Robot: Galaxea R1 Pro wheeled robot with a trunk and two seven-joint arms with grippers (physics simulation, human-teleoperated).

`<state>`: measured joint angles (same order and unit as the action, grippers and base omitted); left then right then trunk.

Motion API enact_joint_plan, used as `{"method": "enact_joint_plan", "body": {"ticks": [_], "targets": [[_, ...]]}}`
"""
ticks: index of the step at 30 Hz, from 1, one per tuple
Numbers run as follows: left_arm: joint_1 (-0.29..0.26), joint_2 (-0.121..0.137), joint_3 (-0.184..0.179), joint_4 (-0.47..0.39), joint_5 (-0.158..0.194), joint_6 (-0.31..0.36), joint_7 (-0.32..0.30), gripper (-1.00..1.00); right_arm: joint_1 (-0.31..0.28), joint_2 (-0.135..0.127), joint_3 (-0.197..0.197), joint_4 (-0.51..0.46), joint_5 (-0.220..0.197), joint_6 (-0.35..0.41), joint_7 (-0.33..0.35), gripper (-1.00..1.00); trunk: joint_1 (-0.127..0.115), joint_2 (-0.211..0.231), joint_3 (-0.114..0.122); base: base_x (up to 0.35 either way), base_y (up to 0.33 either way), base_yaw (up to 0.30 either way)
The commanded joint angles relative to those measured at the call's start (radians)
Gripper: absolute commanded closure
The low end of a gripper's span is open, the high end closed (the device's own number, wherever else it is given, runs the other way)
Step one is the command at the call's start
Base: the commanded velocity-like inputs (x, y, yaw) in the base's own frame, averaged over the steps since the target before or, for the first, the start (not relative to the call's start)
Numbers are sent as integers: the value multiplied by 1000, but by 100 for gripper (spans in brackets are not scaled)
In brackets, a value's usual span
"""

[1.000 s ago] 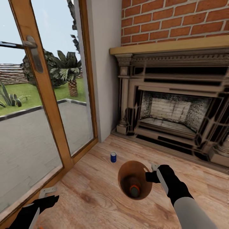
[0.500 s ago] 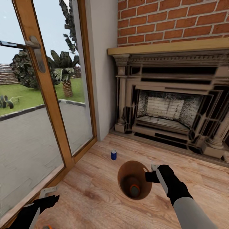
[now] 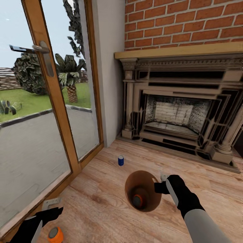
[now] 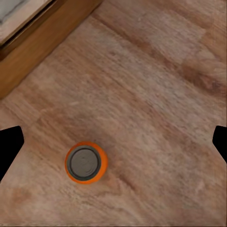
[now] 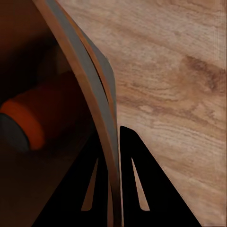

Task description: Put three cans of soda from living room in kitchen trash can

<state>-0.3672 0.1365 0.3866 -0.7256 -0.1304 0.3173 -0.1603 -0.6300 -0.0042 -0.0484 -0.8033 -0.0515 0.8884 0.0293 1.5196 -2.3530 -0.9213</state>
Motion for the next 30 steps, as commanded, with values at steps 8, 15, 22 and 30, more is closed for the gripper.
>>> {"method": "enact_joint_plan", "body": {"ticks": [8,15,22,30], "targets": [[0,0,1,0,1,-1,1,-100,0,-2,-1,-1,-19,0,4,100,0,0,0,-113,0,0],[1,0,1,1,1,-1,1,-100,0,-2,-1,0,-19,0,5,100,0,0,0,38,27,0],[1,0,1,1,0,-3,3,-100,0,-1,-1,0,-19,0,5,100,0,0,0,169,135,0],[1,-2,1,2,0,-3,5,-100,0,0,-1,0,-20,0,4,100,0,0,0,47,27,0]]}}
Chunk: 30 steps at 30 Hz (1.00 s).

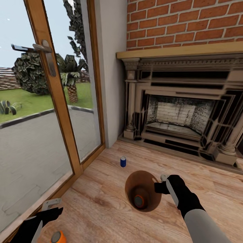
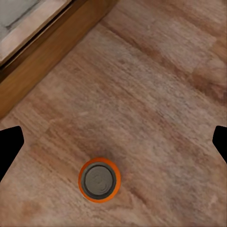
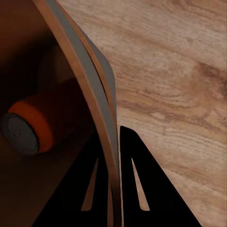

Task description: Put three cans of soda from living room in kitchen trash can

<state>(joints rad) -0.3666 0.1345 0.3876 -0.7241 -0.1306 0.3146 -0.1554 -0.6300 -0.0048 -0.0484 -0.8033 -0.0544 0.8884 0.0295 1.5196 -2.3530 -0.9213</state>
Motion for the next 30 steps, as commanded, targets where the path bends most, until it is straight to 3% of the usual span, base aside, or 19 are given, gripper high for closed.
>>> {"method": "enact_joint_plan", "body": {"ticks": [1,8,19,25,30], "targets": [[0,-1,0,0,0,0,0,-100,0,0,-1,0,-17,0,4,100,0,0,0,11,6,0],[0,-4,-1,0,-1,-1,1,-100,0,0,-1,0,-16,0,4,100,0,0,0,4,2,0],[-1,-1,0,0,-3,0,0,-100,-6,-9,-5,-8,-14,7,4,100,42,-77,-34,0,0,0],[-2,0,1,0,-3,0,0,-100,-56,-36,-5,-12,-13,17,3,100,65,-119,-53,0,0,0],[-2,-3,1,0,-2,0,0,-100,-107,-50,-5,-13,-13,91,2,100,81,-147,-70,0,0,0]]}}
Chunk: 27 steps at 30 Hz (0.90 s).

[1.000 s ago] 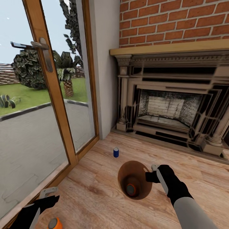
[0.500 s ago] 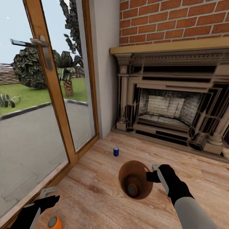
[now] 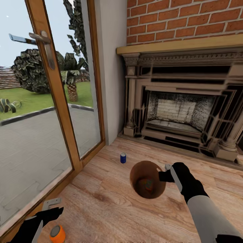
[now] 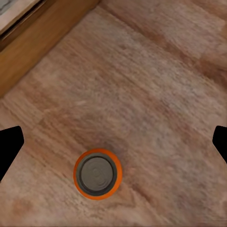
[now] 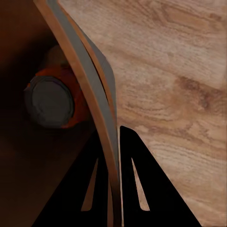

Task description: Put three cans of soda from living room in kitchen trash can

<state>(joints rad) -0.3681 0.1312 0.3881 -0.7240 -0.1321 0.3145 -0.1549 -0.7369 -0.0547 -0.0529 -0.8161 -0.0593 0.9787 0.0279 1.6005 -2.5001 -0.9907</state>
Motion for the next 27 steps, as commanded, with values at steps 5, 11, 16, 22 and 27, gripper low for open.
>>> {"method": "enact_joint_plan", "body": {"ticks": [5,11,16,22,27], "targets": [[0,-2,0,0,0,0,0,-100,-11,-14,0,0,-10,22,4,100,2,-1,-19,0,0,0],[0,-2,0,0,0,0,-1,-100,-12,-20,1,-14,-9,26,3,100,5,-3,-43,0,0,0],[0,-2,0,1,-1,-1,-1,-100,-12,-22,1,-16,-9,26,2,100,7,-4,-62,0,0,0],[0,-2,0,1,-1,-1,-1,-100,-13,-17,9,-46,-8,28,2,100,10,-5,-85,0,0,0],[0,-2,0,1,-1,-3,-1,-100,-17,-15,29,-78,-8,44,1,100,12,-6,-105,0,0,0]]}}
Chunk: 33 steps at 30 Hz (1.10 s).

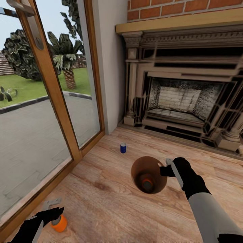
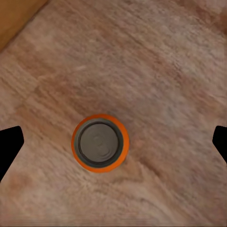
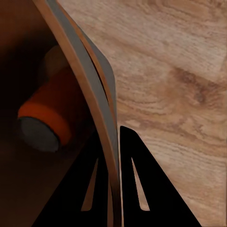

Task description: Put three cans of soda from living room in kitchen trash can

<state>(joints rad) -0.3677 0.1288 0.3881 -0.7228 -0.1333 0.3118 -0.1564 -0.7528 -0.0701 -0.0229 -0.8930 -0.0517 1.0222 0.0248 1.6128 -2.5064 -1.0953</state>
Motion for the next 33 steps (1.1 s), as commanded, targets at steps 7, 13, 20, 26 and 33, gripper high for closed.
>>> {"method": "enact_joint_plan", "body": {"ticks": [7,13,20,26,33], "targets": [[0,0,0,1,0,-4,0,-100,-31,-3,12,-52,-15,25,1,100,1,-1,-12,0,0,0],[0,0,0,3,-1,-7,0,-100,-58,-3,14,-63,-13,25,0,100,1,-1,-12,0,0,0],[0,-1,-1,5,-2,-9,-1,-100,-85,-1,19,-65,26,25,0,100,1,-1,-12,0,0,0],[0,-1,-1,5,-2,-11,-1,-100,-104,3,20,-66,52,25,0,100,1,-1,-12,0,0,0],[0,-2,-2,5,-2,-12,-1,-100,-120,-2,20,-66,57,25,0,100,1,-1,-12,0,0,0]]}}
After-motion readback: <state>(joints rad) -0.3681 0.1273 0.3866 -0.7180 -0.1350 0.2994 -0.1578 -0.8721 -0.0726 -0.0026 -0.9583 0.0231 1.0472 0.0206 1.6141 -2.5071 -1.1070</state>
